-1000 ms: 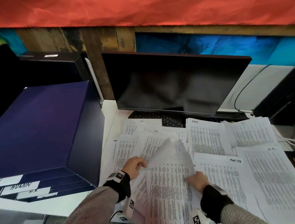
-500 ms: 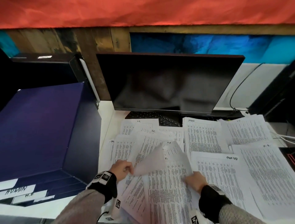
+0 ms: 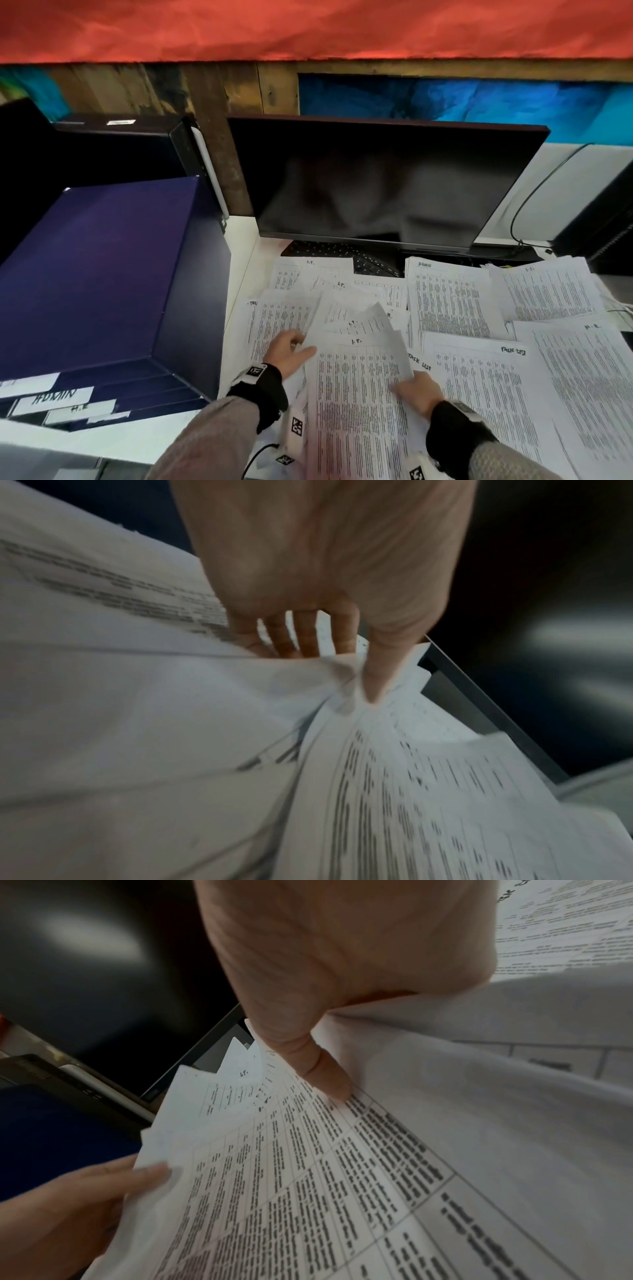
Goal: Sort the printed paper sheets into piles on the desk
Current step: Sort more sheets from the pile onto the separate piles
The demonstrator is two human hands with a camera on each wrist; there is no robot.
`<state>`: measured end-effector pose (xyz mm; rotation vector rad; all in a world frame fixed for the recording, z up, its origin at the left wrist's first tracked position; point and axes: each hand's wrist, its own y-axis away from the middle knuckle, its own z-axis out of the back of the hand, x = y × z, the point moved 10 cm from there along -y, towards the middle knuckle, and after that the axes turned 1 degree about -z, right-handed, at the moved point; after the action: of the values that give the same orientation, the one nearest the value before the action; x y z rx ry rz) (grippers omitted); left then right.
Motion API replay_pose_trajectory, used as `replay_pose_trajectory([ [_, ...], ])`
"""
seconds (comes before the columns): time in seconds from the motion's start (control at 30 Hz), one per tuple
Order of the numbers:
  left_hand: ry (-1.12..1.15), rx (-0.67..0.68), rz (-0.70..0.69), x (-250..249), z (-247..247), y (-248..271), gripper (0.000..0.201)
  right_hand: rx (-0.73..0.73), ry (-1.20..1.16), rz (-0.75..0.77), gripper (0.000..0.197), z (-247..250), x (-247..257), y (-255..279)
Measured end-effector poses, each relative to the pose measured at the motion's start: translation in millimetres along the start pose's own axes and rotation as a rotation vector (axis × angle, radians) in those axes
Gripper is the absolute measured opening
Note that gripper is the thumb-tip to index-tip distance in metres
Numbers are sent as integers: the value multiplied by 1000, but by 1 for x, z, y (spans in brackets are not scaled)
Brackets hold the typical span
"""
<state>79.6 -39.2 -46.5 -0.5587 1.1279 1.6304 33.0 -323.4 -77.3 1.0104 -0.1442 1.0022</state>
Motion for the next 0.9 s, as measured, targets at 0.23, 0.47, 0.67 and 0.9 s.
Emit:
replay_pose_trajectory([
  [0.23, -515, -99, -532, -46, -23, 24, 17, -9, -9, -30, 5, 1, -4, -3],
  [0.47, -396, -110, -447, -32, 0, 22, 9, -5, -1, 28, 4, 3, 7, -4],
  [0.67, -319, -148, -282, -4, 27, 21, 5, 68, -28, 96, 9, -5, 26, -3],
  [0.9, -250, -286, -44, 31, 59, 27, 61, 103, -278, 148, 25, -16, 52, 6],
])
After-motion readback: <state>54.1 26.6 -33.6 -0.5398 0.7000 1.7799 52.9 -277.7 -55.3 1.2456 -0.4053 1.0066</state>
